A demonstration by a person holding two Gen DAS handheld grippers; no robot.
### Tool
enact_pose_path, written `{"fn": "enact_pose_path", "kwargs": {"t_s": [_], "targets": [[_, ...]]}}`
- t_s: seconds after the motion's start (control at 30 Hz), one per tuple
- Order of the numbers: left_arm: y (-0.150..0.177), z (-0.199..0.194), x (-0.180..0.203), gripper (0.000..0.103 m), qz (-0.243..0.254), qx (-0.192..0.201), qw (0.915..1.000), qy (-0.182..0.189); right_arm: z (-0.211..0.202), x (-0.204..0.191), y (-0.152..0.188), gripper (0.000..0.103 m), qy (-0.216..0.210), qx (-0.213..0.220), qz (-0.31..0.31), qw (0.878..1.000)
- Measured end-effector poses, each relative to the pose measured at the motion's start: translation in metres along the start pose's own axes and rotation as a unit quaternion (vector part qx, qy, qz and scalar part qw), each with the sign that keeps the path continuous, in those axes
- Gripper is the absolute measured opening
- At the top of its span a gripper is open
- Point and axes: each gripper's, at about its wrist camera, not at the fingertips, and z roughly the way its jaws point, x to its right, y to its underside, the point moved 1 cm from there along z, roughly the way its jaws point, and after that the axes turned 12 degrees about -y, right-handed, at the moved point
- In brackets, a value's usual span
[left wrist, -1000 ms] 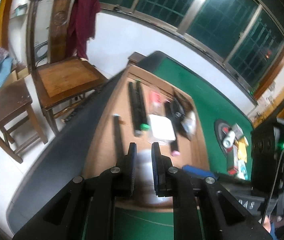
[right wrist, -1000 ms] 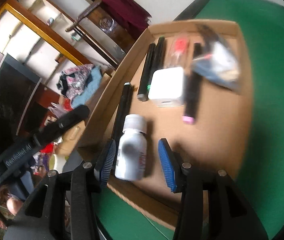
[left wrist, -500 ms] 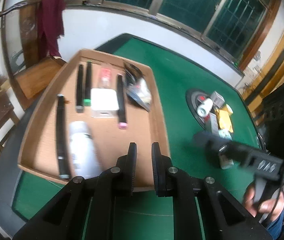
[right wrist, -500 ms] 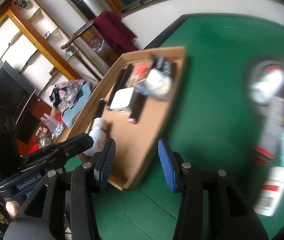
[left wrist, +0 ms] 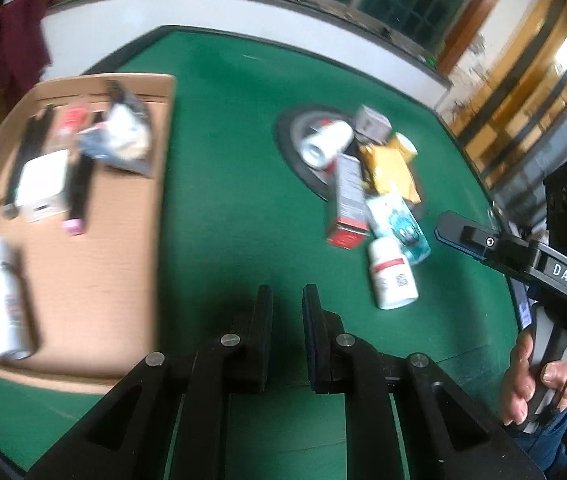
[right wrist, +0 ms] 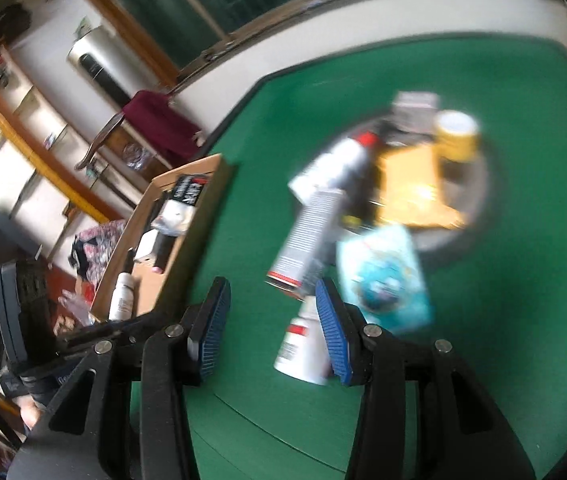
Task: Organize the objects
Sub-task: 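Reach the right gripper back to the pile and grasp the red-labelled white bottle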
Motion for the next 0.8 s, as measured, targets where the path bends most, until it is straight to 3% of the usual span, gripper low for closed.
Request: {"fn": "enact_pose_path", "kwargs": {"t_s": [0.17, 0.37, 0.57, 0.73, 0.8], "targets": [[-0.013, 0.003, 0.021, 0.012, 0.017, -0.005, 0.9998, -0.010, -0.002, 0.013, 0.004, 0.044, 0.014, -0.016, 0.013, 1.000], [-0.022, -0.001, 0.013, 0.012, 0.009, 0.007, 0.9998, -0.015, 0.021, 0.015, 0.014, 0.044, 0.020, -0.061, 0.026, 0.998], [-0.032, 0.010, 0.007, 0.012, -0.005, -0.005, 0.9999, -0.011, 0.040, 0.024, 0.020, 0.044, 0.036, -0.063, 0.039, 0.997], [-0.053, 0.020, 0.025, 0.014, 0.004, -0.025, 0.9996, 0.015, 0.048, 0.020, 0.018, 0.034, 0.055, -0.064, -0.001, 0.996], [-0.061, 0.023, 0.036, 0.020, 0.017, -0.033, 0.9992, 0.016, 0.044, 0.019, 0.020, 0.033, 0.074, -0.068, -0.018, 0.995]]}}
